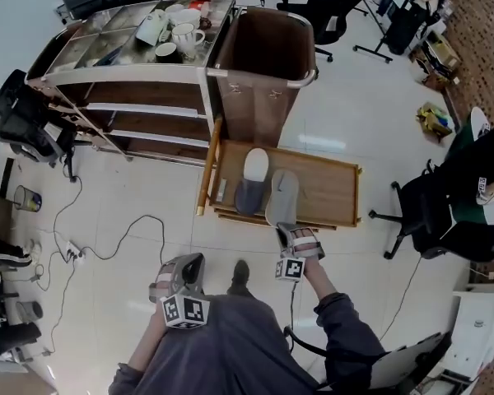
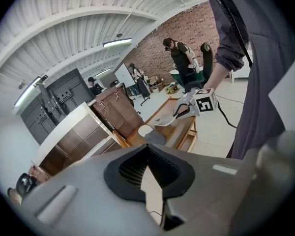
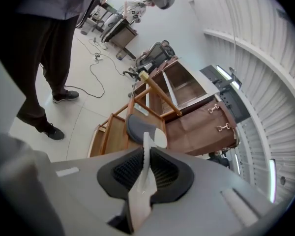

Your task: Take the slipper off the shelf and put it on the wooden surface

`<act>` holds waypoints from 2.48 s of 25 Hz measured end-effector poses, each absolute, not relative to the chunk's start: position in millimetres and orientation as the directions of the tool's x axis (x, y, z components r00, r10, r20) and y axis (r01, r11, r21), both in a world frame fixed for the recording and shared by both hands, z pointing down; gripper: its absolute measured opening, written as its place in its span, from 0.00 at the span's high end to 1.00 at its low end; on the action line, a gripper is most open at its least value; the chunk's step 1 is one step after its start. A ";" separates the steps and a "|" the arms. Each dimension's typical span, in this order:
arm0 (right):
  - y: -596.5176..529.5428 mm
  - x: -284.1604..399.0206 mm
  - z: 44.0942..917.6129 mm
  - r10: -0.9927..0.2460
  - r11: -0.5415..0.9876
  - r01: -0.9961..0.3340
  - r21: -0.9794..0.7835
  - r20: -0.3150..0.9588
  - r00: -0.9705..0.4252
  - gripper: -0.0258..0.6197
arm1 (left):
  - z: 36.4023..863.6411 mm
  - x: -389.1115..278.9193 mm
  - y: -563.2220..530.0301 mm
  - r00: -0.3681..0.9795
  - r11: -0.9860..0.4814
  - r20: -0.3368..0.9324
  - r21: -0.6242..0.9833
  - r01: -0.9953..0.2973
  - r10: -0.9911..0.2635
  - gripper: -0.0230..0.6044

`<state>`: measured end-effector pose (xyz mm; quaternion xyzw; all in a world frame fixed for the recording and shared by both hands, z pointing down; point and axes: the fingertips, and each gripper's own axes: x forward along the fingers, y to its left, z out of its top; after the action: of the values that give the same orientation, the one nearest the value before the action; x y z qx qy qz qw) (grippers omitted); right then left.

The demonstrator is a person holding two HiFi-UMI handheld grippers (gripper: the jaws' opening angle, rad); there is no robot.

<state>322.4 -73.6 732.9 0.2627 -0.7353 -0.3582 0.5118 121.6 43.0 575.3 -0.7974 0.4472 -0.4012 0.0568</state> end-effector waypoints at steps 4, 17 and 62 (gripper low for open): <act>-106.0 338.9 768.0 -0.723 0.640 0.005 0.768 0.604 -0.336 0.88 | 574.8 118.7 45.2 0.202 -0.552 0.610 -0.463 -0.694 -0.766 0.94; -109.7 340.4 839.7 -0.516 0.843 -0.300 0.447 0.830 -0.214 0.60 | 585.1 124.5 58.4 0.167 -0.566 0.671 -0.434 -0.701 -0.722 0.94; 256.2 199.3 528.7 -0.751 0.579 -0.692 0.431 0.613 -0.246 0.96 | 534.0 92.7 265.5 0.480 -0.713 0.568 -0.307 -0.630 -0.669 0.92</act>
<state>199.3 256.2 528.7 0.4575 -0.7886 -0.0361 0.4093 92.7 265.5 534.0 -0.8598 0.3778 -0.3423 0.0280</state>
